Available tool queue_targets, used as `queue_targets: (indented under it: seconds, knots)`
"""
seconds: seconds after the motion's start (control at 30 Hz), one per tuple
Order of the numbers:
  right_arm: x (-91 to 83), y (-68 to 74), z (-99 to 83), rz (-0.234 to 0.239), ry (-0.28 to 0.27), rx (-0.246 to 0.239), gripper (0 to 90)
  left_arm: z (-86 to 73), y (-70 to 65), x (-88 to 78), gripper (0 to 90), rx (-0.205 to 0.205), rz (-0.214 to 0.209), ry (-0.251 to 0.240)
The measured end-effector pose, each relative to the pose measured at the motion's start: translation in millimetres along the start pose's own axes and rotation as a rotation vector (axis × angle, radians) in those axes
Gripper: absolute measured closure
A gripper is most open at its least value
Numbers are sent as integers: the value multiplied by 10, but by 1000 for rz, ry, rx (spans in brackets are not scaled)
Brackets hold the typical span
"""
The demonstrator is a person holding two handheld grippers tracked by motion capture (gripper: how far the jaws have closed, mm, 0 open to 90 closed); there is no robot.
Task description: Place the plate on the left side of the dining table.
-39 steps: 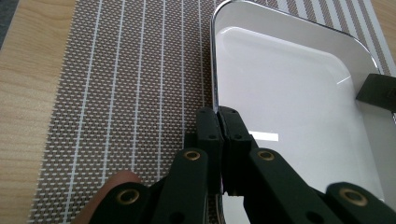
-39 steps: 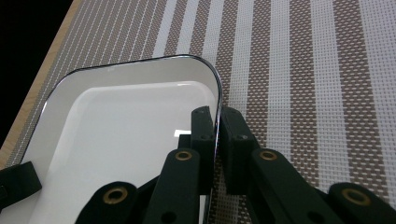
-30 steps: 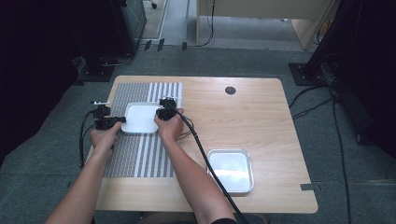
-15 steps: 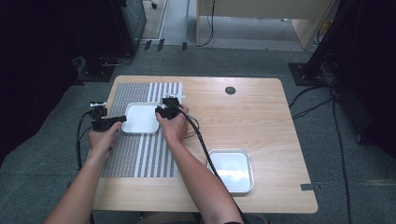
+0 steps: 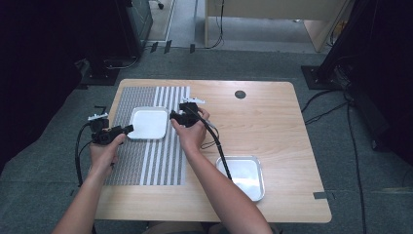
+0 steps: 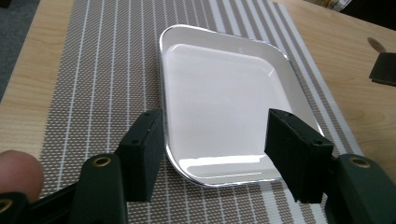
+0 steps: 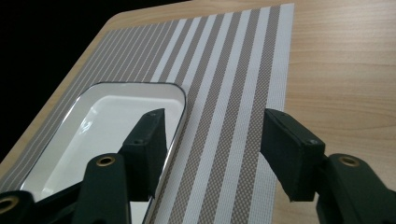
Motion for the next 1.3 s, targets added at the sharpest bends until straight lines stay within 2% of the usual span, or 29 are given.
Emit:
queue_targets:
  seconds: [0.1, 0.2, 0.33, 0.43, 0.57, 0.73, 0.87, 1.1, 1.3]
  knots:
    - [-92, -22, -15, 13, 5, -13, 385, -10, -92, -37, 338, 23, -1, -13]
    - [-199, -86, -37, 4, 6, -29, 347, -56, -195, -56, 273, 65, 5, 2]
    - [-319, -162, -49, 13, 6, -20, 303, -102, -335, -123, 220, 107, -8, -8]
    - [-412, -210, -80, 29, 15, -53, 279, -124, -382, -181, 201, 111, -15, -21]
    - [-522, -287, -97, 30, 9, -60, 278, -182, -378, -193, 195, 113, 8, -19]
    - [-646, -306, -120, 56, 3, -79, 241, -271, -378, -212, 179, 102, 4, -11]
    - [-741, -350, -143, 44, 0, -102, 210, -344, -400, -258, 163, 120, 0, -11]
    - [-897, -517, -156, 6, -13, -81, 202, -386, -458, -387, 154, 115, -16, -38]
    - [-1017, -639, -200, -5, -20, -97, 201, -417, -552, -469, 155, 128, -31, -43]
Point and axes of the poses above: each handheld gripper's, and its own axes: x roughly forward along the jaws, z roughly out of its top, y roughly to its left, the point moved 10 cm from there along x, roughly forward along the jaws, and after that the axes turned 4 degrees about y, right-handed, at the moved point
